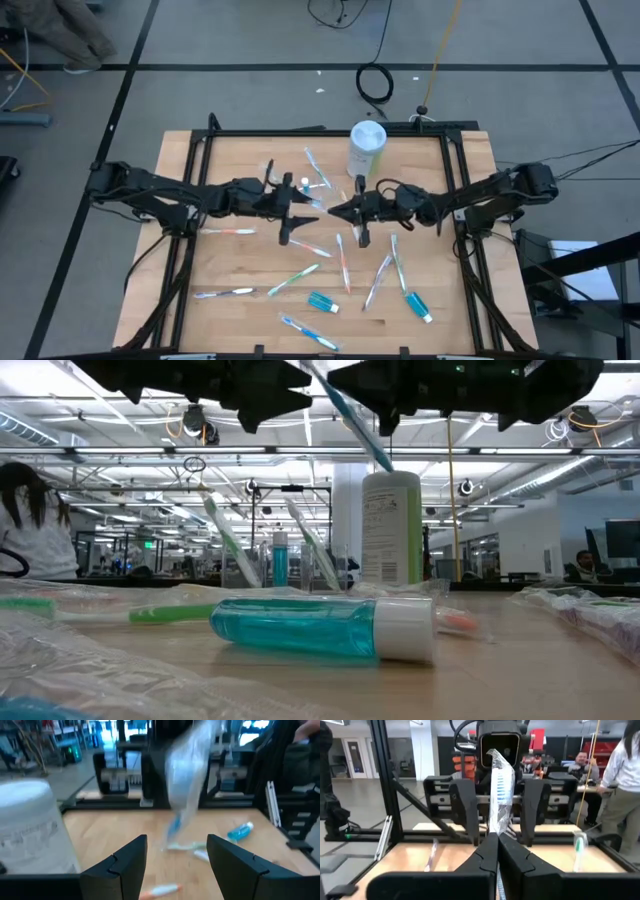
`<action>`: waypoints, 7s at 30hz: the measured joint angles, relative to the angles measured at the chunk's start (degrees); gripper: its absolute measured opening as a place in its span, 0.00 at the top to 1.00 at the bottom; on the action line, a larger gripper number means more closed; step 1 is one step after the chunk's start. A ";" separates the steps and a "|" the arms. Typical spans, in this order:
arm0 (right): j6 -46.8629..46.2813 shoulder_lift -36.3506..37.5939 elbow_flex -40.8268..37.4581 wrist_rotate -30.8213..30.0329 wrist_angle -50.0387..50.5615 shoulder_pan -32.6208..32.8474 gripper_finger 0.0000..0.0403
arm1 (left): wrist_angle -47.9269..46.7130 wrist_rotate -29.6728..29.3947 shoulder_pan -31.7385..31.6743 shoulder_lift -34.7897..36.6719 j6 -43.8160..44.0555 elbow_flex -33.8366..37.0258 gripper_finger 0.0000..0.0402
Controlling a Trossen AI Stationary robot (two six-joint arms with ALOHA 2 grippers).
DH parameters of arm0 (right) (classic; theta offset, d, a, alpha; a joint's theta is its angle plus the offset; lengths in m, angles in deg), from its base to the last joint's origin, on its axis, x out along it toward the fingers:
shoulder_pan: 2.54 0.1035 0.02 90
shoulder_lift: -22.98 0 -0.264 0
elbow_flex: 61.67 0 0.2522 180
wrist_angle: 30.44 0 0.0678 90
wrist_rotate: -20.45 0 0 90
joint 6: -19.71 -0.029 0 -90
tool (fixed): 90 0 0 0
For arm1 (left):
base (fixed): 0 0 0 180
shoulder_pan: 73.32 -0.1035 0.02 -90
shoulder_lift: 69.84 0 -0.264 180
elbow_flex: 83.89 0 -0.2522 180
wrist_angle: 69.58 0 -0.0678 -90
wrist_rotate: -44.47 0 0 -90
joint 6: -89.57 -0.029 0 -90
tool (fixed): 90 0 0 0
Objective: Pick & Place toothbrushing station
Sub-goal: Put the blue toothbrush into the transparent organizer
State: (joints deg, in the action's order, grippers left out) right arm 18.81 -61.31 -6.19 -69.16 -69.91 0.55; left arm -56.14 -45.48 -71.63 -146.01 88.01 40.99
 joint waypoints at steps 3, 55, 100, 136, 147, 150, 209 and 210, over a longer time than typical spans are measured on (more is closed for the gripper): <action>0.13 -1.85 1.27 -0.11 -1.36 0.00 1.00 | 0.46 0.41 0.00 -0.15 0.30 0.00 0.47; 4.26 -2.93 2.84 3.38 0.77 -0.42 1.00 | 4.18 2.95 0.26 -0.11 -0.90 0.02 0.93; -2.62 18.11 -1.05 0.92 44.47 2.05 0.67 | -12.69 -0.59 -1.14 8.53 0.90 0.02 0.97; 9.13 13.68 -1.00 -18.37 25.83 1.44 0.67 | -33.75 -13.37 -12.59 15.14 5.26 0.00 0.97; 1.10 15.23 -1.05 -11.86 27.29 1.92 0.67 | -39.41 -12.05 -11.65 18.12 10.80 0.01 0.93; -2.00 17.03 -1.05 -3.39 30.43 1.97 0.67 | -41.44 -11.97 -12.04 18.12 11.17 0.02 0.95; 7.67 17.17 -0.98 -22.67 27.22 1.84 0.67 | -41.63 -12.13 -12.68 9.64 2.69 0.02 0.82; 7.76 17.17 -0.98 -22.67 27.13 1.84 0.67 | -41.74 -12.13 -12.68 9.63 2.43 0.02 0.82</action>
State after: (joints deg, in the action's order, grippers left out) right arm 26.57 -44.13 -7.17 -91.83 -42.78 2.39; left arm -97.88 -57.61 -84.30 -136.37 90.44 41.01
